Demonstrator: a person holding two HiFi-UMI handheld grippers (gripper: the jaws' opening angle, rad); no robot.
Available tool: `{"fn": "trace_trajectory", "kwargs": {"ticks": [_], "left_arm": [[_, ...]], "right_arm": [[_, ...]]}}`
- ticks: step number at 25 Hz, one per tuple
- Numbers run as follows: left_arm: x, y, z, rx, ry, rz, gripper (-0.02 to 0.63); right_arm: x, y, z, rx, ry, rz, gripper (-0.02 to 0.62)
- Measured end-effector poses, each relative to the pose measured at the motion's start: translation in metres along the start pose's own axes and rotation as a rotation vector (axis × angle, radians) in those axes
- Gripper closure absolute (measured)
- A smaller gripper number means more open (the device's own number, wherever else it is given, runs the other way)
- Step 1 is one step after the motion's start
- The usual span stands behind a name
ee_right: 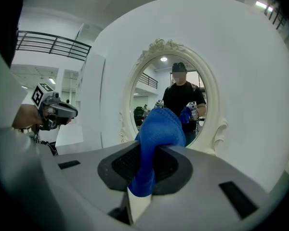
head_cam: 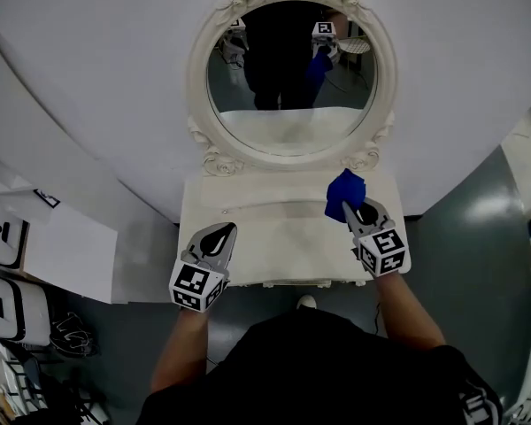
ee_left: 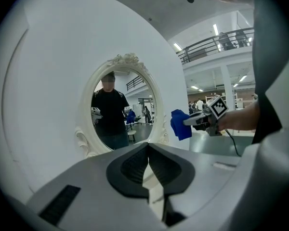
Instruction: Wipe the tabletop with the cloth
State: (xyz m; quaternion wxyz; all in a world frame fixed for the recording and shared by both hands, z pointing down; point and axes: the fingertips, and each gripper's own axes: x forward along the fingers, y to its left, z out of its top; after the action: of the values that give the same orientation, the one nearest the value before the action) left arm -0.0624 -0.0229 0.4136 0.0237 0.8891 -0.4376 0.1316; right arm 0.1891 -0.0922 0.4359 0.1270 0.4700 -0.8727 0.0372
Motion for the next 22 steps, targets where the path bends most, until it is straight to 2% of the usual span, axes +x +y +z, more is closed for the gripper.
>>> {"fn": "trace_trajectory", "kwargs": {"ticks": [13,22], "left_arm": [[0.084,-0.011,0.008,-0.018,0.047,0.007,0.592],[0.094,-0.016,0.009,-0.025,0.067,0.028,0.592]], "right_arm": [[0.04,-0.064,-0.013,0.0,0.022,0.075,0.554],[0.048,-0.074,-0.018,0.011,0.027,0.109,0.554]]}}
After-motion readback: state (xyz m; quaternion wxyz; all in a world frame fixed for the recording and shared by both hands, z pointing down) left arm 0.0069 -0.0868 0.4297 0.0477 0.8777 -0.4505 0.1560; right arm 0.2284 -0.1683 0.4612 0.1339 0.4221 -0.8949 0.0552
